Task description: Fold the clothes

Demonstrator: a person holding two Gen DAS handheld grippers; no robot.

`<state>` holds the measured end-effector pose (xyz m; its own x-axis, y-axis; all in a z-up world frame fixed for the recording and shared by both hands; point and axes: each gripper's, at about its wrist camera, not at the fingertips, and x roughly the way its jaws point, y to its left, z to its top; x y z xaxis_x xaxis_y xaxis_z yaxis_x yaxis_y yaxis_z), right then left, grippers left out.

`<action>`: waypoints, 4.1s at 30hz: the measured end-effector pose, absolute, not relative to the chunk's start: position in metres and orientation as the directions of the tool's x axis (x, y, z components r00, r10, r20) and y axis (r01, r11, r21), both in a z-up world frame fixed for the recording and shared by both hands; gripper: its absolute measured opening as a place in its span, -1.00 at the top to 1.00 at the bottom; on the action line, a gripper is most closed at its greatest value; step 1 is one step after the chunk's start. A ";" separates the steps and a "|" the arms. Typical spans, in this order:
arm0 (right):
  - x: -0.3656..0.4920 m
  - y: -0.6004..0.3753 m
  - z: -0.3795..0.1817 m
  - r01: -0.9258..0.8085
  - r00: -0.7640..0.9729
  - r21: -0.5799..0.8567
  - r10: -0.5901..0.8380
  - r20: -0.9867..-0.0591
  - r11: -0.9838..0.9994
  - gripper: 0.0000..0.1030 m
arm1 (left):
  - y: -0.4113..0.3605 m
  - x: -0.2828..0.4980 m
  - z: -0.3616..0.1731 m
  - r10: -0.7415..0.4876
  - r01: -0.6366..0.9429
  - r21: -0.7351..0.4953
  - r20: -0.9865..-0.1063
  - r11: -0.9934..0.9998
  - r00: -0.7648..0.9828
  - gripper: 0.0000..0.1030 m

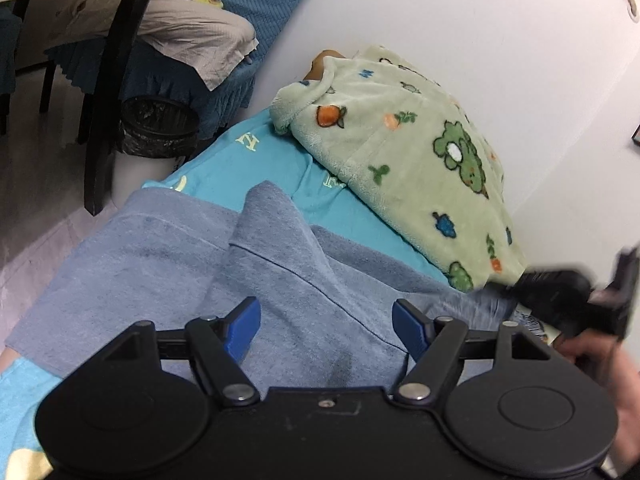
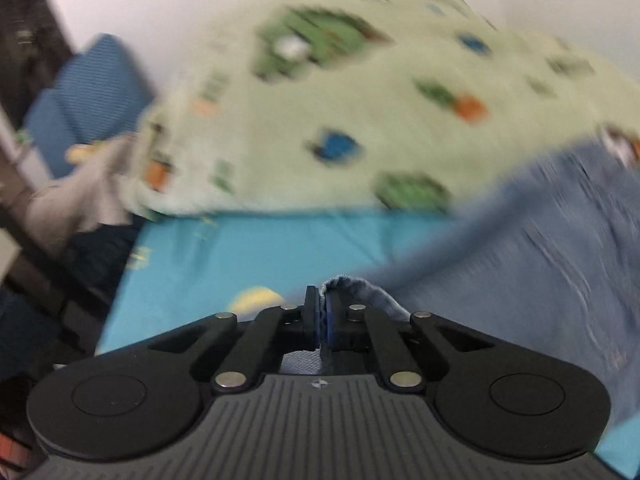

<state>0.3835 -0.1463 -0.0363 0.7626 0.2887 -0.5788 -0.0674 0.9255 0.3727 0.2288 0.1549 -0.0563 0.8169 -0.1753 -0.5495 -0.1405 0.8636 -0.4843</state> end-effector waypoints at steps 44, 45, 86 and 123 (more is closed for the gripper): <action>0.352 -0.075 -0.070 -0.089 0.767 -0.062 0.029 -0.641 0.994 0.89 | 0.159 0.229 -0.055 -0.102 -0.180 -0.404 -0.583 0.897 0.806 -0.36; 0.342 -0.084 -0.066 -0.076 0.779 -0.033 0.039 -0.626 0.997 0.94 | 0.159 0.229 -0.055 -0.103 -0.180 -0.407 -0.584 0.896 0.806 -0.36; 0.147 -0.177 -0.075 0.078 0.791 0.336 0.147 -0.594 0.939 -0.11 | 0.442 0.145 -0.235 -0.299 -0.523 -0.844 -0.532 0.118 0.792 -0.73; 0.166 -0.223 -0.029 0.057 0.861 0.365 0.139 -0.489 0.929 -0.38 | 0.365 0.226 -0.075 -0.076 -0.326 -0.583 -0.558 0.744 0.826 0.79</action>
